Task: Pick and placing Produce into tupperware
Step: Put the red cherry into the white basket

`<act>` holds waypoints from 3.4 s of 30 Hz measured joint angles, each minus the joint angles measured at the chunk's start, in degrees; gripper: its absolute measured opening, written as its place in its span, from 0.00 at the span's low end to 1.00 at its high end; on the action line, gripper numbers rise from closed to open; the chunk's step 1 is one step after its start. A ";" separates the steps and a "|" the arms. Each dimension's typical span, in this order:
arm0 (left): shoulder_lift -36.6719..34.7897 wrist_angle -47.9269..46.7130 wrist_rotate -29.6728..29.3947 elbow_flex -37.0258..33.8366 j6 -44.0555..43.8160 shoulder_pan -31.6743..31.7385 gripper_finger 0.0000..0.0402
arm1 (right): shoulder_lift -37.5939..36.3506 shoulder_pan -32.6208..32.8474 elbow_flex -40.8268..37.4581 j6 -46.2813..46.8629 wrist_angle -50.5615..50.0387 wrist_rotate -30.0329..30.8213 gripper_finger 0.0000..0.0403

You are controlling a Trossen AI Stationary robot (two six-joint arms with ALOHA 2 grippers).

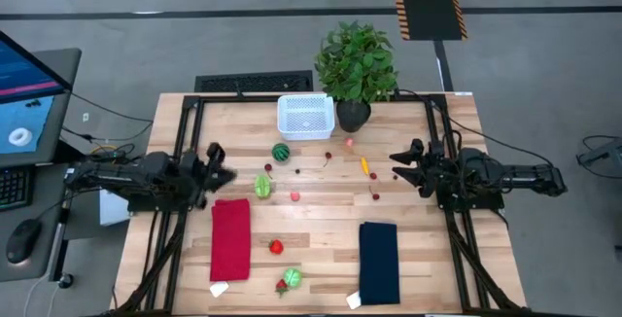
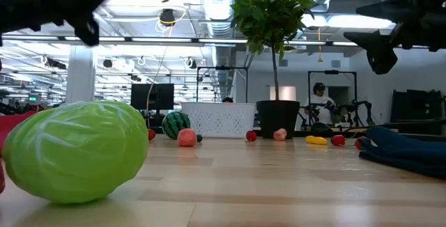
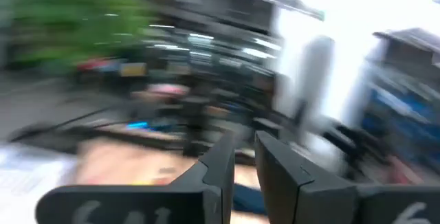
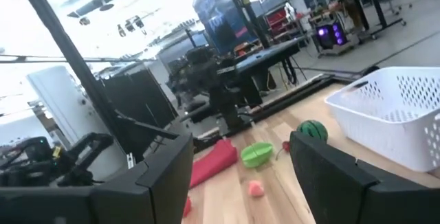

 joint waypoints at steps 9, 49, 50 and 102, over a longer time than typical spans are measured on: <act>1.32 -9.26 -30.87 0.00 -10.21 0.07 0.12 | 2.40 -0.45 0.12 -1.00 -3.55 18.91 0.66; 1.50 -16.20 -23.85 0.02 -4.03 0.05 0.12 | 38.63 3.34 12.20 37.25 -26.58 9.79 0.66; 1.50 -16.18 -23.94 0.02 -4.03 0.06 0.12 | 39.94 3.32 12.20 38.12 -26.28 9.52 0.66; 1.50 -16.12 -24.36 0.02 -4.40 0.04 0.12 | 61.18 1.91 19.64 26.20 -3.13 7.53 0.03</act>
